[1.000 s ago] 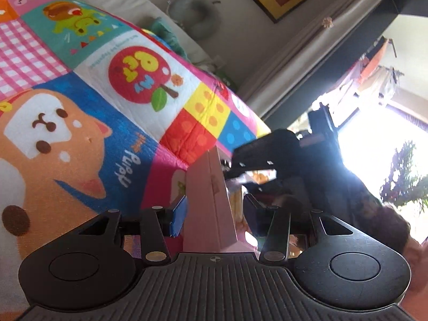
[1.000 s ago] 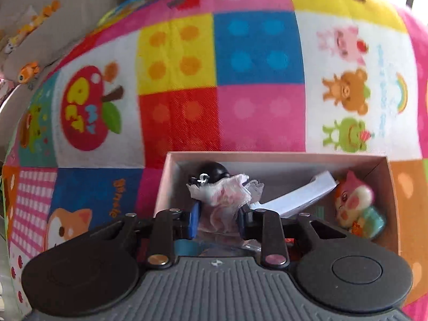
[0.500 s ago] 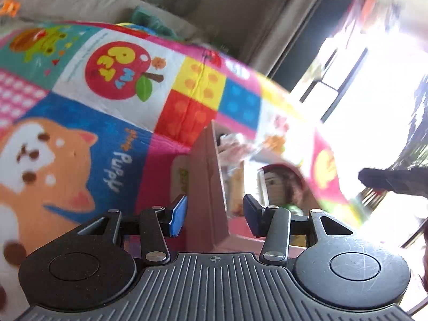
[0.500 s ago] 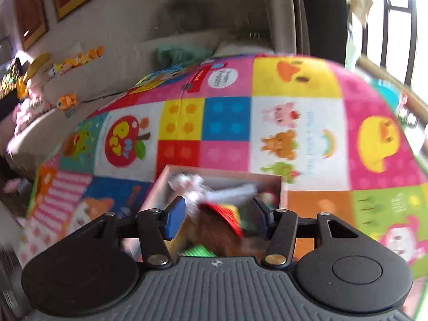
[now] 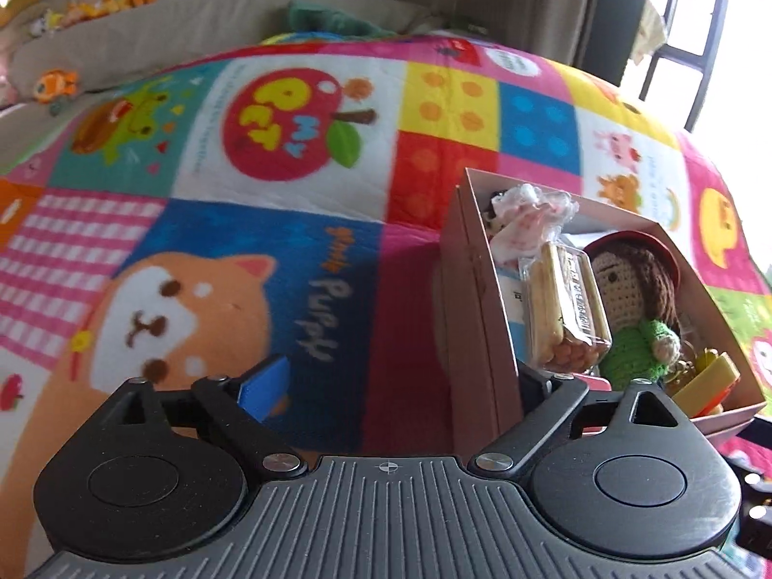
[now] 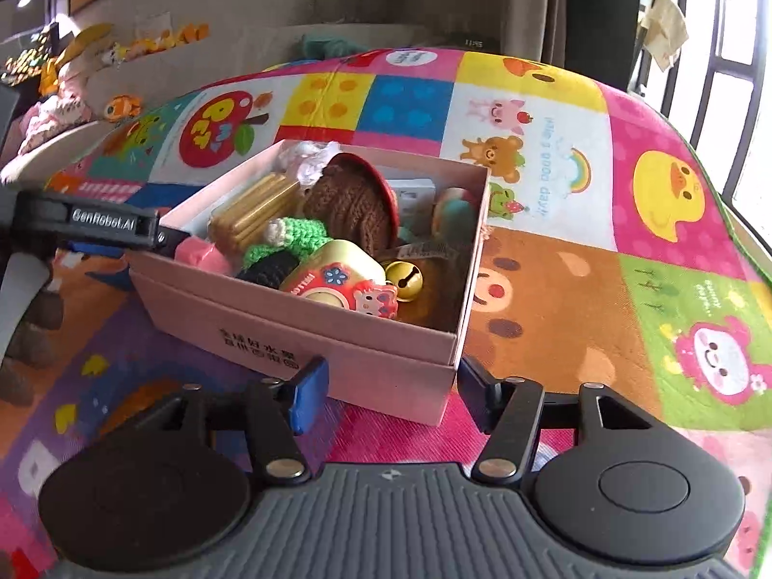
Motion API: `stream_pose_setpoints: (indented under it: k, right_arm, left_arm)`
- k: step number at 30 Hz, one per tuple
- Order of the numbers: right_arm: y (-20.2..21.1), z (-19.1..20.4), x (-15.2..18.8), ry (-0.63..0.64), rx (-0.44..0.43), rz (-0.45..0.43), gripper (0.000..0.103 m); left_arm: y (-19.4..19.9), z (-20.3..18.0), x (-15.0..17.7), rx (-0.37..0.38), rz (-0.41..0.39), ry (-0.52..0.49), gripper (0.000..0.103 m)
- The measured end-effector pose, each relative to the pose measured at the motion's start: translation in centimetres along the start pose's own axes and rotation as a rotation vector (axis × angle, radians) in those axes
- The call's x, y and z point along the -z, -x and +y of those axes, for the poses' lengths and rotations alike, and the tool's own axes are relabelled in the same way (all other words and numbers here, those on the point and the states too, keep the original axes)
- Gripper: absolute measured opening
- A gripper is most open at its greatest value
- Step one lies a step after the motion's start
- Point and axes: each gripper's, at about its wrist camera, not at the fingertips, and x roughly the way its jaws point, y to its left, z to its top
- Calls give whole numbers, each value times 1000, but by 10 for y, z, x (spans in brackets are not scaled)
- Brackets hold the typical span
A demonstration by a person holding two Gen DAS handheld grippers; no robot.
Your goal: Organize objects
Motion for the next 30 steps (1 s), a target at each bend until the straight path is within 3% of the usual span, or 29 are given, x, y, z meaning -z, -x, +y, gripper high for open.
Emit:
stream_pose_setpoints:
  k: [8, 10, 12, 14, 19, 23, 25, 30]
  right_arm:
    - [-3, 4, 1, -47, 13, 1, 58]
    - [3, 5, 8, -69, 17, 13, 63]
    - [13, 8, 20, -93, 28, 21, 79]
    - [24, 13, 34, -106, 46, 35, 85]
    - [42, 24, 63, -156, 72, 120, 100]
    - [54, 33, 84, -149, 140, 115, 103]
    - [57, 33, 90, -146, 143, 81, 103]
    - [45, 27, 84, -143, 140, 44, 103]
  left_arm:
    - [-4, 6, -2, 33, -32, -28, 97]
    - [11, 1, 4, 16, -91, -28, 95]
    - [36, -6, 13, 6, -180, -43, 95]
    - [60, -10, 26, 37, -214, -64, 95]
    - [93, -20, 81, 118, -95, -113, 95]
    - [97, -29, 123, 72, -41, -119, 95]
    - [97, -37, 138, 11, -81, -161, 93]
    - [86, -41, 129, -25, -60, -161, 98]
